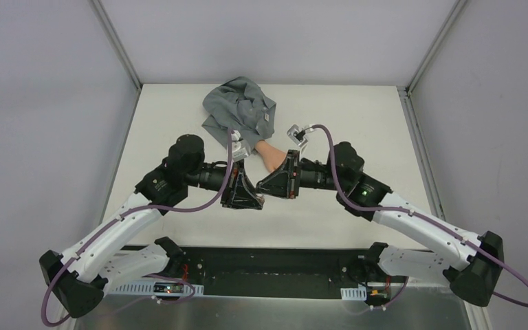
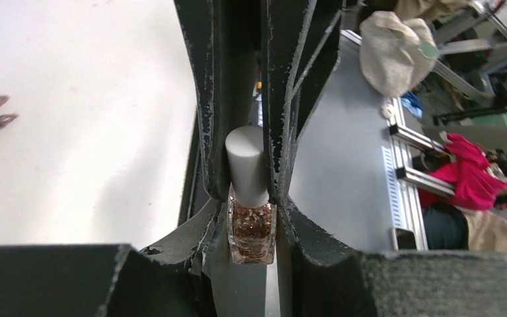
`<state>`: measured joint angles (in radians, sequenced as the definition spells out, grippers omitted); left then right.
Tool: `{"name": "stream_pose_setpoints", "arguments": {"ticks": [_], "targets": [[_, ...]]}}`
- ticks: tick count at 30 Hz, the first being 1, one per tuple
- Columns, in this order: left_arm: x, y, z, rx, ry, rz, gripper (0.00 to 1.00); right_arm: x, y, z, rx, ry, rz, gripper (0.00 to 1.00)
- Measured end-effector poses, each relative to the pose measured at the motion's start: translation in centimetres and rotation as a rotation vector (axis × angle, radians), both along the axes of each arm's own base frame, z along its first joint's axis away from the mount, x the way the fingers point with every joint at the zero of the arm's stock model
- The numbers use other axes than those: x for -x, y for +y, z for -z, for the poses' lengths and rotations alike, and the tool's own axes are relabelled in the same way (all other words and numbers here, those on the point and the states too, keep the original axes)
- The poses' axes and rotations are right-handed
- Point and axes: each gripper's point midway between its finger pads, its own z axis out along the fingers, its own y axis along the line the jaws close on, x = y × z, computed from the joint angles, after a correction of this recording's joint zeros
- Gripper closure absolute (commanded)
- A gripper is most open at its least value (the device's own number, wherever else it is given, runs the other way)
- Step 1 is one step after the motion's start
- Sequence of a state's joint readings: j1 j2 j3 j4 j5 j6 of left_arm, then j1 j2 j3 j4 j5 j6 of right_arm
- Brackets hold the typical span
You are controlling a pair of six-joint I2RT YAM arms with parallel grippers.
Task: Paint the nails
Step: Screw the nail polish bottle.
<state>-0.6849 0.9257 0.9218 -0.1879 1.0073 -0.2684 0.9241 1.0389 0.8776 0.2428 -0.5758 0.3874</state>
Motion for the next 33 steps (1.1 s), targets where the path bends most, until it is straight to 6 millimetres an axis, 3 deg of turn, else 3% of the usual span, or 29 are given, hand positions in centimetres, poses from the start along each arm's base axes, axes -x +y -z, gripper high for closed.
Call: {"name": "stream_pose_setpoints", "arguments": {"ticks": [10, 19, 26, 33], "targets": [[-4.4, 1.7, 3.4, -0.126, -0.032, -0.301, 1.0, -4.1, 1.7, 3.5, 0.144, 0.174, 0.2, 1.0], [-8.7, 5.5, 6.9, -0.307, -0.095, -0.621, 1.0, -8.8, 5.3, 7.4, 0.28, 0.352, 0.482, 1.0], [-11.2, 8.0, 8.1, -0.407, -0.145, -0.781, 1.0, -11.5, 7.8, 8.5, 0.307, 0.373, 0.637, 1.0], [-11.5, 7.5, 7.9, -0.393, -0.162, -0.761, 1.0, -11.6, 7.0, 8.1, 0.305, 0.347, 0.678, 0.63]]}}
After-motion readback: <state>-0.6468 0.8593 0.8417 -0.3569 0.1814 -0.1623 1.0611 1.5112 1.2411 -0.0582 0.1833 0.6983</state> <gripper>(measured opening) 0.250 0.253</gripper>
